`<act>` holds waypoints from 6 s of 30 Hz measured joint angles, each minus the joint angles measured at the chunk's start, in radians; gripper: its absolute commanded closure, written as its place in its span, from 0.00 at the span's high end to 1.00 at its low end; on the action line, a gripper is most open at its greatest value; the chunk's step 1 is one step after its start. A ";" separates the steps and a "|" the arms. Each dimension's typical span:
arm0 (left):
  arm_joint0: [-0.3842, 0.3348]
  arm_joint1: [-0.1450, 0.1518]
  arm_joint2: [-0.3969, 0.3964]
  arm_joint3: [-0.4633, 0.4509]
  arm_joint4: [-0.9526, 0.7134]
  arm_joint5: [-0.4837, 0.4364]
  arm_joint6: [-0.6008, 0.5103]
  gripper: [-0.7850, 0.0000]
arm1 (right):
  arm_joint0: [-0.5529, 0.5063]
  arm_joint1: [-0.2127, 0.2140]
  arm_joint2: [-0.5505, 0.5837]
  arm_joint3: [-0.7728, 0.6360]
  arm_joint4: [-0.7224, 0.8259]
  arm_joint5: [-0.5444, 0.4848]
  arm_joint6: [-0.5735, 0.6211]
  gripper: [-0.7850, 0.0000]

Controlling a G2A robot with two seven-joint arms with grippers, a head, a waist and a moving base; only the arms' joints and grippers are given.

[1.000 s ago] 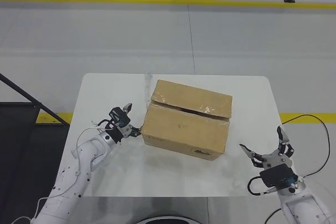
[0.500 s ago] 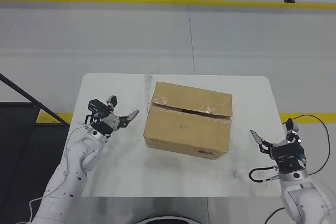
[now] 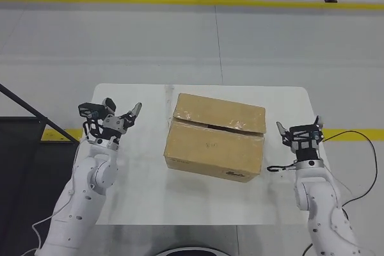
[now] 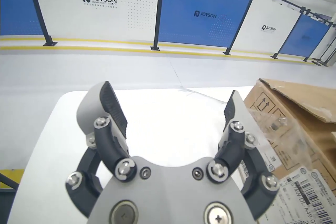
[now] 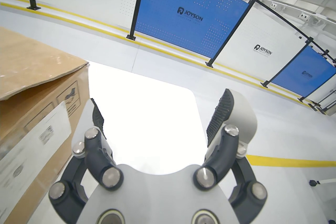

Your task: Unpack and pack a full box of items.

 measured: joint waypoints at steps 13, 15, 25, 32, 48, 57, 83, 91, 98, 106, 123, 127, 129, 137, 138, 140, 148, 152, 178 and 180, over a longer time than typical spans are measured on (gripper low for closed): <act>0.033 -0.004 -0.040 -0.023 -0.024 0.032 0.013 1.00 | 0.197 -0.015 -0.076 0.232 0.000 -0.122 0.018 1.00; 0.034 -0.005 -0.044 -0.020 -0.027 0.036 0.014 1.00 | 0.208 -0.017 -0.089 0.236 -0.015 -0.133 0.020 1.00; 0.049 -0.006 -0.071 -0.025 -0.029 0.043 0.012 1.00 | 0.237 -0.028 -0.158 0.236 -0.060 -0.167 0.017 1.00; 0.065 -0.006 -0.078 -0.034 0.006 0.050 0.004 1.00 | 0.261 -0.038 -0.206 0.238 -0.090 -0.184 0.012 1.00; 0.071 -0.002 -0.002 -0.006 0.411 0.160 -0.095 1.00 | 0.133 -0.023 -0.060 0.112 -0.059 -0.112 -0.068 1.00; 0.052 -0.005 0.016 0.007 0.439 0.171 -0.100 1.00 | 0.043 -0.012 0.025 0.037 -0.049 -0.111 -0.109 1.00; -0.157 -0.059 0.238 0.287 0.792 0.361 0.003 1.00 | 0.044 -0.012 0.025 0.038 -0.049 -0.111 -0.109 1.00; -0.211 -0.082 0.272 0.368 0.791 0.426 0.034 1.00 | 0.044 -0.012 0.025 0.038 -0.049 -0.111 -0.109 1.00; -0.200 -0.091 0.242 0.369 0.729 0.480 0.097 1.00 | 0.044 -0.012 0.025 0.038 -0.049 -0.111 -0.109 1.00; -0.117 -0.082 0.181 0.310 0.743 0.544 0.097 1.00 | 0.044 -0.012 0.025 0.038 -0.049 -0.111 -0.109 1.00; 0.134 -0.058 0.061 0.081 0.915 0.610 -0.058 1.00 | 0.044 -0.012 0.025 0.038 -0.049 -0.111 -0.109 1.00; 0.170 -0.056 0.040 0.026 0.946 0.621 -0.077 1.00 | 0.044 -0.012 0.025 0.038 -0.049 -0.111 -0.109 1.00; 0.188 -0.055 0.026 -0.001 0.958 0.620 -0.089 1.00 | 0.044 -0.012 0.025 0.038 -0.049 -0.111 -0.109 1.00; 0.252 -0.049 -0.035 -0.062 1.030 0.601 -0.141 1.00 | 0.044 -0.012 0.025 0.038 -0.049 -0.111 -0.109 1.00; 0.258 -0.048 -0.041 -0.070 1.040 0.598 -0.147 1.00 | 0.044 -0.012 0.025 0.038 -0.049 -0.111 -0.109 1.00; 0.266 -0.047 -0.050 -0.081 1.055 0.591 -0.158 1.00 | 0.044 -0.012 0.025 0.038 -0.049 -0.111 -0.109 1.00; 0.282 -0.048 -0.061 -0.101 1.120 0.547 -0.203 1.00 | 0.044 -0.012 0.025 0.038 -0.049 -0.111 -0.109 1.00; 0.297 -0.048 -0.071 -0.112 1.157 0.532 -0.222 1.00 | 0.044 -0.012 0.025 0.038 -0.049 -0.111 -0.109 1.00; 0.370 -0.045 -0.135 -0.170 1.217 0.369 -0.167 1.00 | 0.044 -0.012 0.025 0.038 -0.049 -0.111 -0.109 1.00; 0.375 -0.042 -0.146 -0.175 1.211 0.344 -0.142 1.00 | 0.044 -0.012 0.025 0.038 -0.049 -0.111 -0.109 1.00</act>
